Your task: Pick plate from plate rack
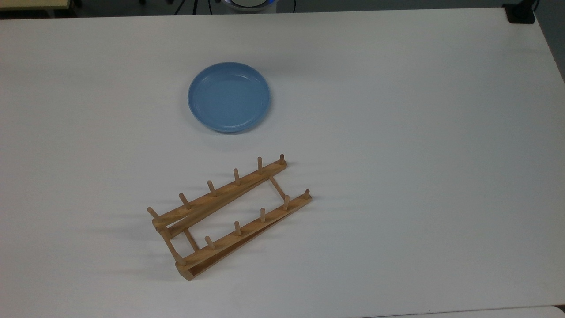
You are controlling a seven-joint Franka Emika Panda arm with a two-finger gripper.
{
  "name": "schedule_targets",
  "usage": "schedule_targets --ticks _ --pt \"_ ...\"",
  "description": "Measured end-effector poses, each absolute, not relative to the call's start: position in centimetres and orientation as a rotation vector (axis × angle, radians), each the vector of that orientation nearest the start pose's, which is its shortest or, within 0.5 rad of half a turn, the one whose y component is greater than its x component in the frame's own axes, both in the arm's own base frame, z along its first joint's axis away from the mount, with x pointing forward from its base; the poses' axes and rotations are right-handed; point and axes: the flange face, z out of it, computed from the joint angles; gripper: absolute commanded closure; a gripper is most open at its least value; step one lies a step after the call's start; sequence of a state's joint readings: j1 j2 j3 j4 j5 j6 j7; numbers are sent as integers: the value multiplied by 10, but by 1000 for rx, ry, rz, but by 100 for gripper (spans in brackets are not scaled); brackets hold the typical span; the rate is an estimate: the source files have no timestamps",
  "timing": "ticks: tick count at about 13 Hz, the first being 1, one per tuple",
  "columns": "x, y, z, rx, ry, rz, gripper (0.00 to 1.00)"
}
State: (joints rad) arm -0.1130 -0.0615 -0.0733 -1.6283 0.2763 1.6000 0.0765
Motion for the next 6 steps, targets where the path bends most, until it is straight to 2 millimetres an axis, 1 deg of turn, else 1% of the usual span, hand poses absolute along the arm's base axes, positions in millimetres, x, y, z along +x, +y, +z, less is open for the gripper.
schedule_targets --ticks 1,2,3,4,5,6 --pt "533 -63 640 -2862 438 -57 0" --pt "534 -48 640 -2908 474 -46 0" --pt "534 -37 638 -2954 468 -43 0" --pt "535 -34 638 -2990 438 -52 0" --pt "539 -35 639 -3037 351 -100 0" --pt "541 -37 640 -3055 304 -133 0"
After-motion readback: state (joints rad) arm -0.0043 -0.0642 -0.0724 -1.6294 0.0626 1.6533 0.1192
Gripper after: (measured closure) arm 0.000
